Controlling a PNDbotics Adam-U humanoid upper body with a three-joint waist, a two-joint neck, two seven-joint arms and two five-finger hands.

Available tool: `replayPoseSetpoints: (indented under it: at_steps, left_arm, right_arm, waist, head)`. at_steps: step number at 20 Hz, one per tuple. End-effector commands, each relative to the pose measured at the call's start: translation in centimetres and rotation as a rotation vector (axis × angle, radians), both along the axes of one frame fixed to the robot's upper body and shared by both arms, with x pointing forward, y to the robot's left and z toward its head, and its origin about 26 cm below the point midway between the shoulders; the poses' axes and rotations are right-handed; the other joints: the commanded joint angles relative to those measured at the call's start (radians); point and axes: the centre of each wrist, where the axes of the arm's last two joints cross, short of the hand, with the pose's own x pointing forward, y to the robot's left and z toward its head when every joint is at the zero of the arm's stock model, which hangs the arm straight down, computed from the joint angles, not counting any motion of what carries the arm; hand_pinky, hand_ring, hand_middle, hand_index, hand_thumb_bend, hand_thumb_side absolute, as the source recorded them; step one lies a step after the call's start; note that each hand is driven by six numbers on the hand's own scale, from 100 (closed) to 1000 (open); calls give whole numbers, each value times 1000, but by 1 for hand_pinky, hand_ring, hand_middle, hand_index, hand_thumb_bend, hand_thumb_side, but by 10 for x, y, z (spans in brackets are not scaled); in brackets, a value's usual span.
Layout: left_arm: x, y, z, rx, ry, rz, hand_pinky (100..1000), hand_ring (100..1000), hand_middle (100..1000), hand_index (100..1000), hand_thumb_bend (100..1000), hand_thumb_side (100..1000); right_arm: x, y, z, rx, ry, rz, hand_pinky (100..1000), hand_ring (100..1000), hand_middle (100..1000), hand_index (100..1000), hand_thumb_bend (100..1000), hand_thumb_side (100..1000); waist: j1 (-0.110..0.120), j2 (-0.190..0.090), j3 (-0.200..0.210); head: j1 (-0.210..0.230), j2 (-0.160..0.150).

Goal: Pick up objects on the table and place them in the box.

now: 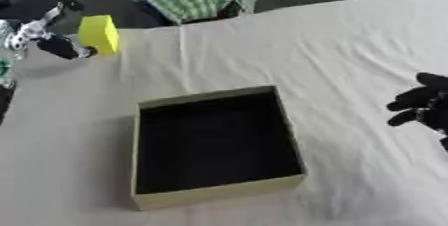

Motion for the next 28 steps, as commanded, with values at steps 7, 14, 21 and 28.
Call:
replayPoseSetpoints:
  at_steps: [7, 14, 21, 28]
  left_arm:
    - [-8, 10, 16, -7, -68, 20, 801, 732, 753, 838, 520, 281]
    - [-9, 8, 19, 19, -139, 32, 701, 523, 488, 676, 491, 168]
    - [-12, 11, 21, 32, -260, 34, 633, 456, 380, 550, 449, 102]
    - [-13, 13, 22, 20, -307, 17, 621, 443, 359, 527, 444, 100]
  right_arm:
    - [-3, 3, 12, -10, -52, 7, 593, 702, 668, 892, 100, 700]
    - [-3, 4, 12, -9, -51, 5, 594, 702, 668, 891, 100, 703]
    - [-2, 3, 11, -8, -46, 3, 594, 702, 668, 891, 100, 705]
    - [-2, 3, 10, -6, -39, 1, 595, 701, 667, 890, 100, 709]
  waist:
    - [2, 4, -19]
    - [6, 12, -23]
    - [8, 6, -18]
    - [8, -2, -10]
  head:
    - [7, -25]
    - [11, -22]
    - [12, -19]
    - [13, -18]
